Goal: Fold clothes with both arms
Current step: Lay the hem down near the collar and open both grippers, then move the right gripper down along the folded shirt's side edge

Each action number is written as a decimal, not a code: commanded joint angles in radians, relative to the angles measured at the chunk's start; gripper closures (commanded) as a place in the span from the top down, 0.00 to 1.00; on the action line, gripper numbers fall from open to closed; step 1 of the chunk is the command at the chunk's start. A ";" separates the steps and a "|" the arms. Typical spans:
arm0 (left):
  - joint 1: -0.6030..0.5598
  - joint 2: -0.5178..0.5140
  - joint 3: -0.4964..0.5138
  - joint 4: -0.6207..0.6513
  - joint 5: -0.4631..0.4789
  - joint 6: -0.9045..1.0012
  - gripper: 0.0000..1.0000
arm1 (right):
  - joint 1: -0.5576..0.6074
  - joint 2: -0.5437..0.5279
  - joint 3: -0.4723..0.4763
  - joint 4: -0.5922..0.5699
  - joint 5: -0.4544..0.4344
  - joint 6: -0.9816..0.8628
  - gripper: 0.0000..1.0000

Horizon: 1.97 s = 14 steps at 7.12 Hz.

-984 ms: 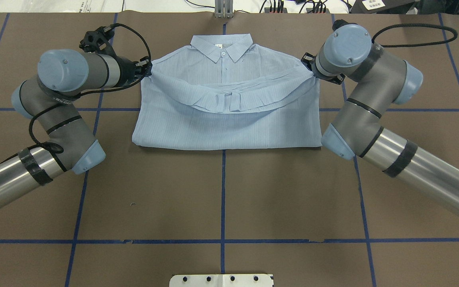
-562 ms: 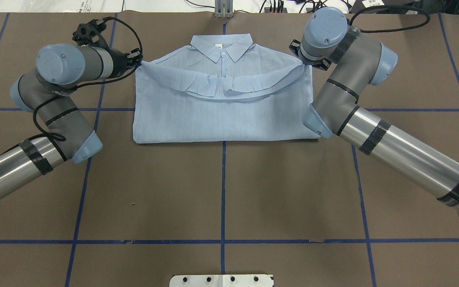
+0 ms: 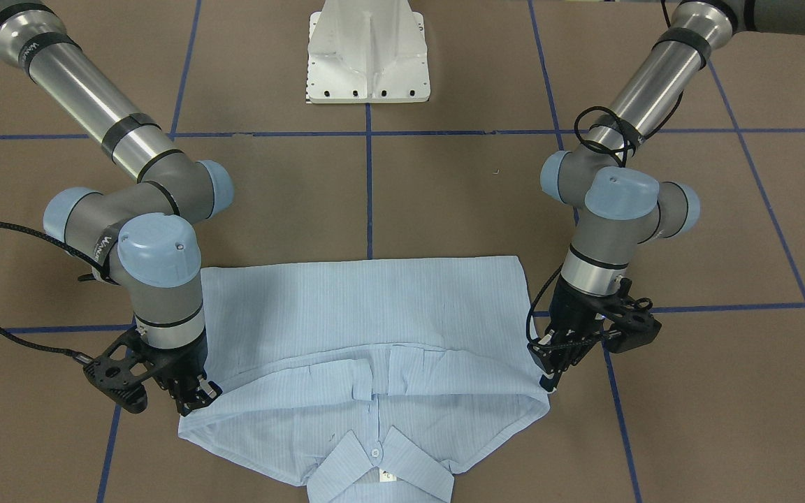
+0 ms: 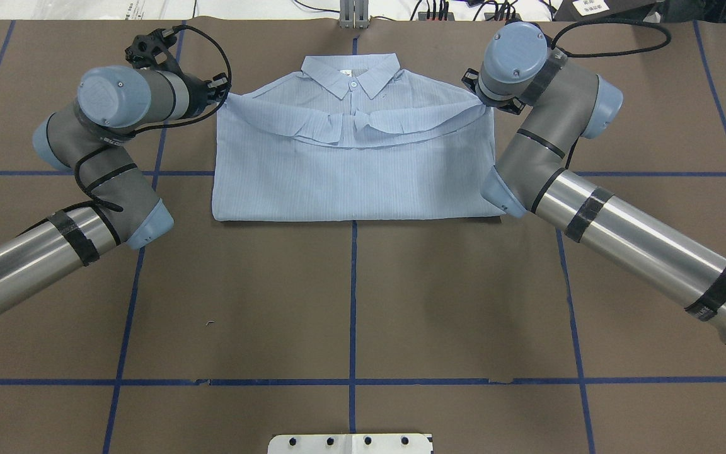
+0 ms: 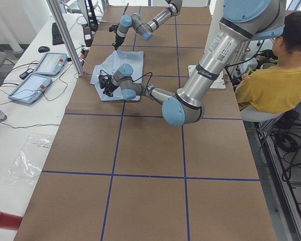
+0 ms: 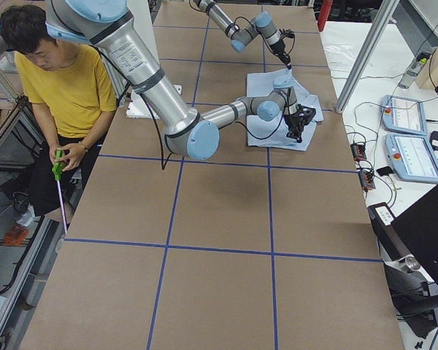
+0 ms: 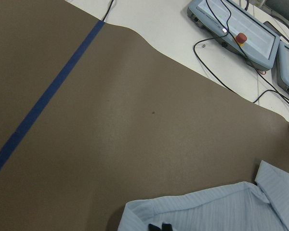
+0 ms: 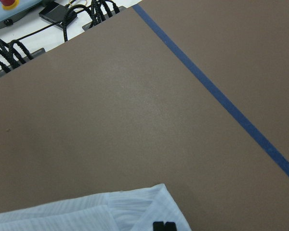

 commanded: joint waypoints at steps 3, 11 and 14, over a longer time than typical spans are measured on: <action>0.003 -0.002 0.035 -0.032 -0.002 0.031 0.07 | 0.000 0.009 -0.018 0.006 -0.002 -0.016 0.40; 0.002 0.029 0.014 -0.120 -0.008 0.146 0.58 | -0.152 -0.432 0.582 0.027 0.103 0.294 1.00; 0.002 0.043 0.000 -0.120 -0.008 0.147 0.58 | -0.190 -0.441 0.564 0.024 0.098 0.346 0.72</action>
